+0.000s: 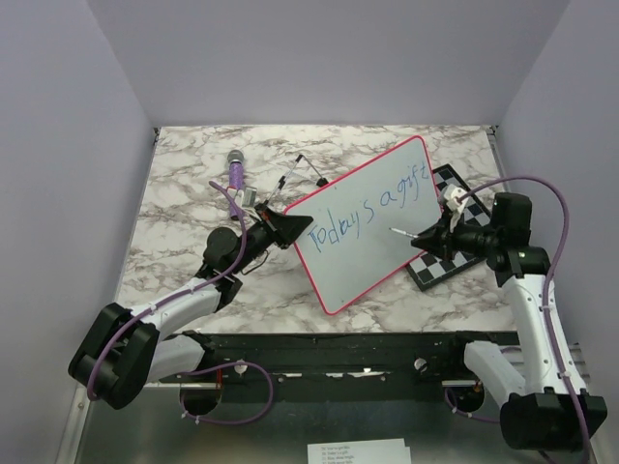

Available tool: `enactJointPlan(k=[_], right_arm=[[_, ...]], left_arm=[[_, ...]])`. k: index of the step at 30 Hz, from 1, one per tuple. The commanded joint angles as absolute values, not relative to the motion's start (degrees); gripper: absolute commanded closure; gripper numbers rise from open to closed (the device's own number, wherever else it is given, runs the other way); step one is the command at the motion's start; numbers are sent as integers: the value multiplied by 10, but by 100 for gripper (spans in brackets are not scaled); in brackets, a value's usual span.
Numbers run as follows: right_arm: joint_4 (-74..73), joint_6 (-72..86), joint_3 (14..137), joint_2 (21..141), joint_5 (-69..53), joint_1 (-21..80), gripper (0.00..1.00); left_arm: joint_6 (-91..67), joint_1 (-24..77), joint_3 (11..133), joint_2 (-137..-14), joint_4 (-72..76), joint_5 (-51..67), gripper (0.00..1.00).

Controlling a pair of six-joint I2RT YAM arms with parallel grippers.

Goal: Write a sentence on the whiteboard

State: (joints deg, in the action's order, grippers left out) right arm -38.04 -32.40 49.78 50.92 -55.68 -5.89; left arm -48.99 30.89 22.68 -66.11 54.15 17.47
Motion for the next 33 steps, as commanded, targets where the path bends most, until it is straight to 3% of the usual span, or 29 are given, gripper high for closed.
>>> enactJointPlan(k=[1,13,33], right_arm=[[-390,-343,467,486,-510,23,99],[-329,-303,441,485,-439,162,100],[-315,-306,438,484,-401,164,100]], left_arm=[[-509,319,244,-652,621,185,100],[-511,330,248,-655,613,159,100],[-508,337,237,-644,609,127,100]])
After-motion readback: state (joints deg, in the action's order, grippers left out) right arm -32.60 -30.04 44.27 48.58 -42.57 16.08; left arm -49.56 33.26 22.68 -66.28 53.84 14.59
